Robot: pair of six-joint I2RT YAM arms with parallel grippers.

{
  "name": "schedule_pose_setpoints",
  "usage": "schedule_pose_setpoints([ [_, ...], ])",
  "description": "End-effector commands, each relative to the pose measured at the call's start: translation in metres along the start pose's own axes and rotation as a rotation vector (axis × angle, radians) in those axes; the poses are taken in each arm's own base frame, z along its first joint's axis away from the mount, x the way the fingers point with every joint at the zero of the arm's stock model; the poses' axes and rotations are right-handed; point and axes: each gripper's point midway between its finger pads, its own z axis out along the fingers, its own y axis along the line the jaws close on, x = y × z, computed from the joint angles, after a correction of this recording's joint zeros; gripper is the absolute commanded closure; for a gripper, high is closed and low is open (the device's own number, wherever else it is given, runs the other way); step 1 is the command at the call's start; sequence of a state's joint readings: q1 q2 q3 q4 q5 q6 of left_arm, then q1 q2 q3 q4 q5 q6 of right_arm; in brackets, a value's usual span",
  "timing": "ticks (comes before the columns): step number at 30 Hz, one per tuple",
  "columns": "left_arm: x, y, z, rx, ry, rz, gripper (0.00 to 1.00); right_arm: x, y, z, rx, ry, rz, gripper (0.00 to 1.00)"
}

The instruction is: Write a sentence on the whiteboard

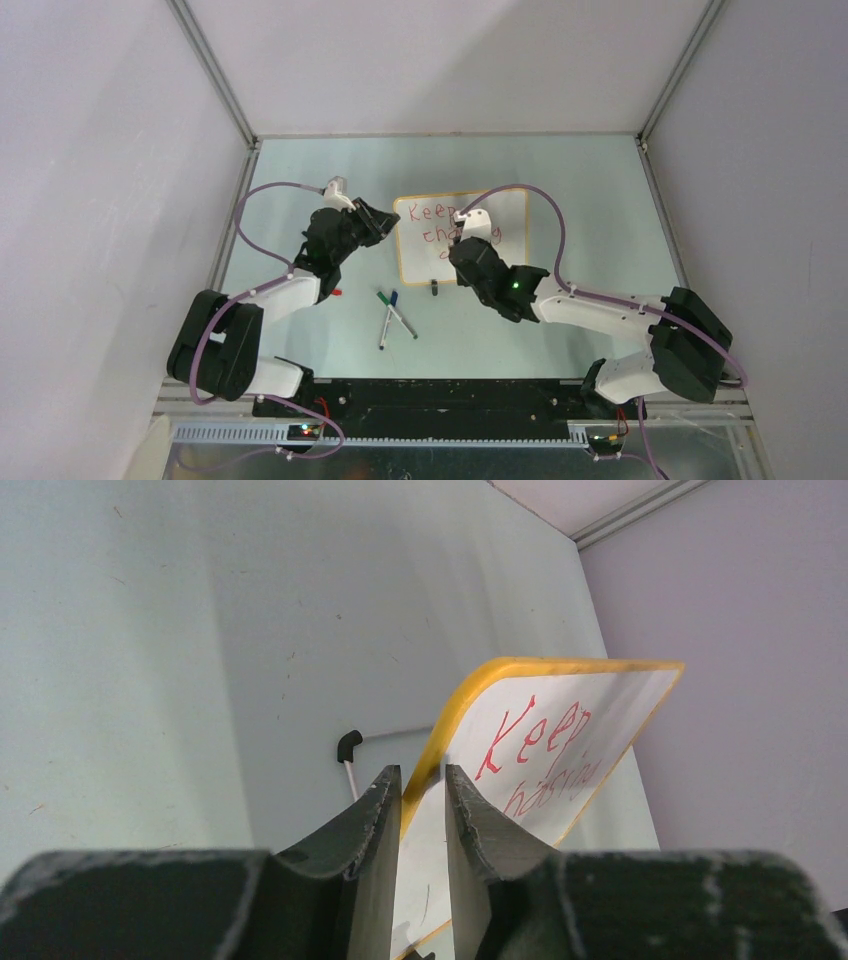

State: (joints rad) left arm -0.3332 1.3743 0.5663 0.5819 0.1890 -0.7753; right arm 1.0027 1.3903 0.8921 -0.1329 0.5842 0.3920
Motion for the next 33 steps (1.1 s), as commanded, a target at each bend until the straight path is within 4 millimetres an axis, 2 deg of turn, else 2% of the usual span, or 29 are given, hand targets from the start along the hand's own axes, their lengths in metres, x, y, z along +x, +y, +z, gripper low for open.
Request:
schedule_pose_setpoints([
  [1,-0.022,-0.019,0.003,0.056,-0.056,0.037,0.73,0.001,-0.002,0.004,0.010,0.006,0.017,1.00],
  [13,-0.022,-0.019,0.003,0.055,-0.057,0.037,0.73,-0.003,-0.005,0.008,0.010,-0.003,0.028,1.00],
  [33,-0.022,-0.019,0.002,0.055,-0.057,0.038,0.73,0.000,-0.011,0.015,0.031,0.009,0.044,1.00],
])
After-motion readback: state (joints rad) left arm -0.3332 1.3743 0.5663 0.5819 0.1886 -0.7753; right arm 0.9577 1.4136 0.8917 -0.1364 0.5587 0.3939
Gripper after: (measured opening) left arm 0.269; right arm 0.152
